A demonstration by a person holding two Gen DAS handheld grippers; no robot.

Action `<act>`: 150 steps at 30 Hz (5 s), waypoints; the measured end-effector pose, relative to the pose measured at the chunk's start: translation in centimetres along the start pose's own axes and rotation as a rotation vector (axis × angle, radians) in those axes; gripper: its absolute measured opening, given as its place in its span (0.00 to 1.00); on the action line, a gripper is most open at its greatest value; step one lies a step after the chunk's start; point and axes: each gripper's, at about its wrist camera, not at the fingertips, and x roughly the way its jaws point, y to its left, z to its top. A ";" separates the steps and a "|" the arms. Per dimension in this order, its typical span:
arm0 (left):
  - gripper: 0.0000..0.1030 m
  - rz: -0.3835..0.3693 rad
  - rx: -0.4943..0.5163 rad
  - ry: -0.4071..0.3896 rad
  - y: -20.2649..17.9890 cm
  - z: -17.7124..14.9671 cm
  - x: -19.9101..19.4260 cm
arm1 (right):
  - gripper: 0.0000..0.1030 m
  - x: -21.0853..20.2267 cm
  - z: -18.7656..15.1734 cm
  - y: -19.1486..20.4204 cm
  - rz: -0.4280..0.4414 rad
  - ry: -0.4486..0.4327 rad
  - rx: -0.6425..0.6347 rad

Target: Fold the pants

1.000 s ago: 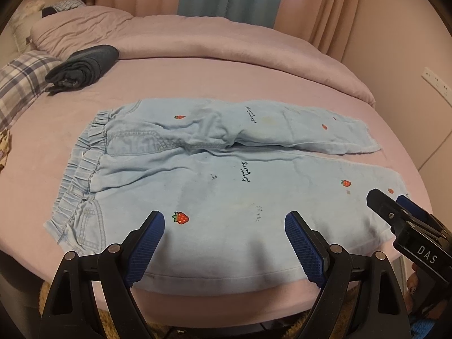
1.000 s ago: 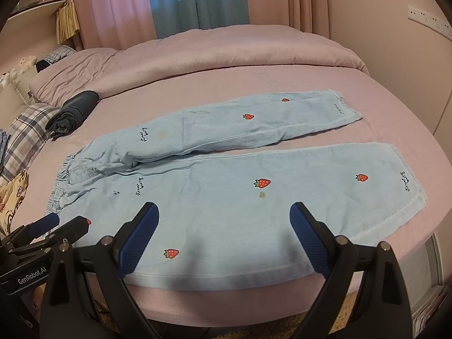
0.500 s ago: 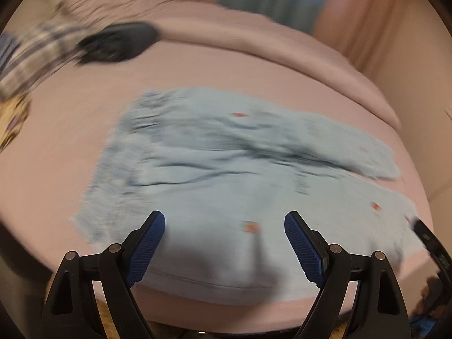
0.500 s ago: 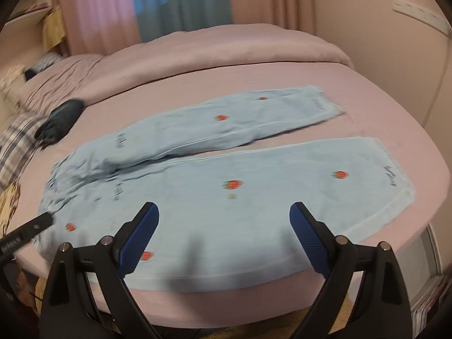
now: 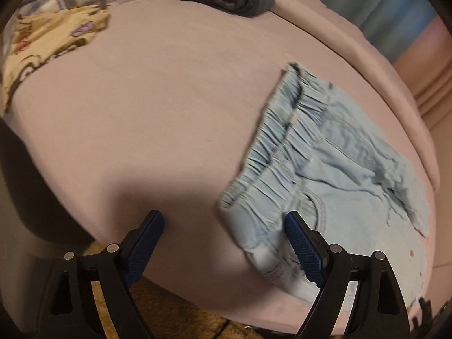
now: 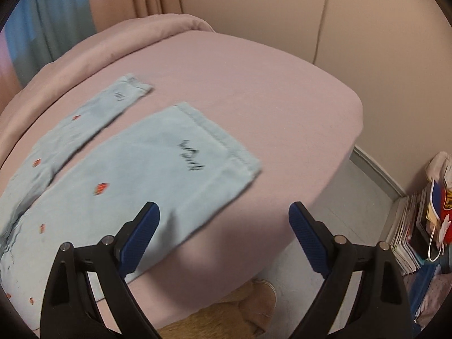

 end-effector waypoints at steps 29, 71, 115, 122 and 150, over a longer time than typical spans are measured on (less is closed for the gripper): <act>0.35 -0.123 0.061 0.004 -2.6 -1.1 -0.4 | 0.21 3.4 0.8 1.5 0.133 0.004 -0.059; 0.61 -0.297 0.061 -0.073 -9.8 6.8 0.3 | 0.55 9.5 10.6 16.7 0.140 0.136 -0.160; 0.67 -0.465 0.091 0.000 -11.1 2.2 -0.5 | 0.06 -7.1 0.9 32.5 0.928 0.004 -0.780; 0.67 -0.509 0.052 0.111 -10.9 0.6 0.0 | 0.06 -8.3 -9.2 25.2 0.903 0.008 -0.798; 0.04 -0.336 0.123 -0.024 -7.5 -3.6 -2.3 | 0.66 -6.9 -8.8 18.7 0.740 0.054 -0.494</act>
